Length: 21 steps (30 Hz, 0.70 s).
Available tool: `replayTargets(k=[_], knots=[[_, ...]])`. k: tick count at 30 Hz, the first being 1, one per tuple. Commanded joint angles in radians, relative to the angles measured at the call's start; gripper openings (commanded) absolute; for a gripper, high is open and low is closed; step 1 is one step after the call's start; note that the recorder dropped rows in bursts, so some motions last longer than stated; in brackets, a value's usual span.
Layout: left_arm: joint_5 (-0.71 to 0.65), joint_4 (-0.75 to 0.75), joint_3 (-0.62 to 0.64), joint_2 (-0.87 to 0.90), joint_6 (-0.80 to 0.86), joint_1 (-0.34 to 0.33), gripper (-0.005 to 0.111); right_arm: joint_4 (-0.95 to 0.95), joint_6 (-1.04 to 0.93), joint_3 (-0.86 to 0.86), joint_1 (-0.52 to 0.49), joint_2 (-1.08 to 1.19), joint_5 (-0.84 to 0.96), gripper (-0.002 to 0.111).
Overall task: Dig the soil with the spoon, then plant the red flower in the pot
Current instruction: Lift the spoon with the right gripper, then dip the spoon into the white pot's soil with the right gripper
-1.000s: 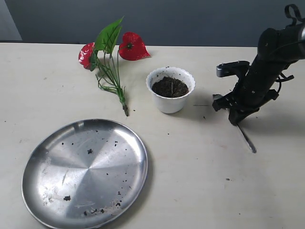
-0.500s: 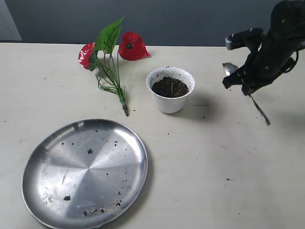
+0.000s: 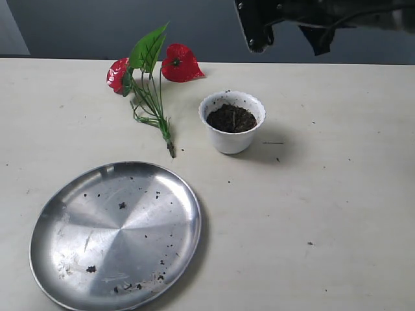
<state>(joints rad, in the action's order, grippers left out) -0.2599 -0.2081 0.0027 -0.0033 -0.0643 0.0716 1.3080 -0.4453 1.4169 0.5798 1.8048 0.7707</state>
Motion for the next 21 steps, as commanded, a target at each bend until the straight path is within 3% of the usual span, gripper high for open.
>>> replayTargets(k=[1,8,21], knots=[[0.007,0.005,-0.003,0.003,-0.004,0.002,0.002,0.161,-0.009,0.003,0.063,0.096,0.062,-0.001],[0.007,0.005,-0.003,0.003,-0.004,0.002,0.002,0.143,-0.052,-0.041,0.097,0.181,0.134,-0.001],[0.007,0.005,-0.003,0.003,-0.004,0.002,0.002,0.186,-0.085,-0.184,0.135,0.195,0.016,-0.001]])
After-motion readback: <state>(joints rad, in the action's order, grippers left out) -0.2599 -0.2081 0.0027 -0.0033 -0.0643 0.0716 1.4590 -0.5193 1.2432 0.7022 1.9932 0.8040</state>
